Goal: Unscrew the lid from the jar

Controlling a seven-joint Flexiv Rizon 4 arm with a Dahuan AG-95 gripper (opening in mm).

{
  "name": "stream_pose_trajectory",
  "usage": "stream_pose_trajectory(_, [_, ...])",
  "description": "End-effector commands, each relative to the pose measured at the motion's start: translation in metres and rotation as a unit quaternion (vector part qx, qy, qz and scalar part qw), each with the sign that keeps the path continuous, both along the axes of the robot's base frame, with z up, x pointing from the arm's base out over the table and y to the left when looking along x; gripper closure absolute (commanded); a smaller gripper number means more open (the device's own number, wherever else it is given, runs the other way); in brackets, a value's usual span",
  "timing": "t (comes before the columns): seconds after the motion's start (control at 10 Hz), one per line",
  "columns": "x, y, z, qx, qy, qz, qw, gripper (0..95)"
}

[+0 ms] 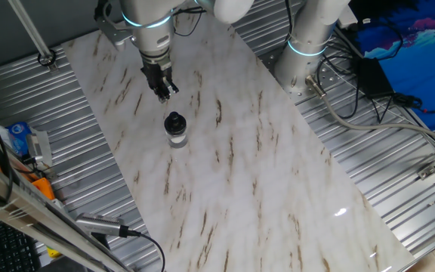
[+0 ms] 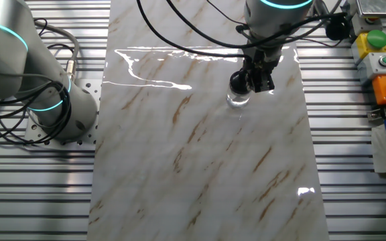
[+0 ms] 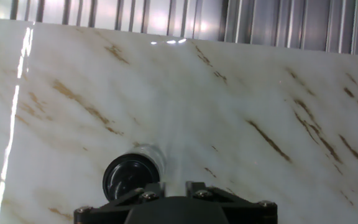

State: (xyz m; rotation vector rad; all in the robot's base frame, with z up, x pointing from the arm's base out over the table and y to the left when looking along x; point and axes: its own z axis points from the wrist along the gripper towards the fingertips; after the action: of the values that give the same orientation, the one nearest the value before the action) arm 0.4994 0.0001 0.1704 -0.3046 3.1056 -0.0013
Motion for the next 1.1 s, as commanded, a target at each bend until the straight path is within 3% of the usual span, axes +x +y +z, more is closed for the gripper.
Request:
stream_pose_trajectory(0.1, [0.0006, -0.0001, -0.0005, -0.002, 0.002, -0.006, 1.0000, 95.0])
stream_pose_trajectory(0.5, [0.0006, -0.0001, -0.0005, 0.013, 0.003, 0.029, 0.9995, 95.0])
stream_pose_trajectory(0.6, [0.0006, -0.0001, -0.0005, 0.032, 0.006, 0.050, 0.9982, 95.0])
stream_pose_trajectory(0.9, [0.0006, -0.0001, -0.0005, 0.030, 0.005, 0.127, 0.9915, 95.0])
stream_pose_trajectory(1.1, [0.0006, -0.0001, -0.0005, 0.029, 0.004, 0.151, 0.9881, 95.0])
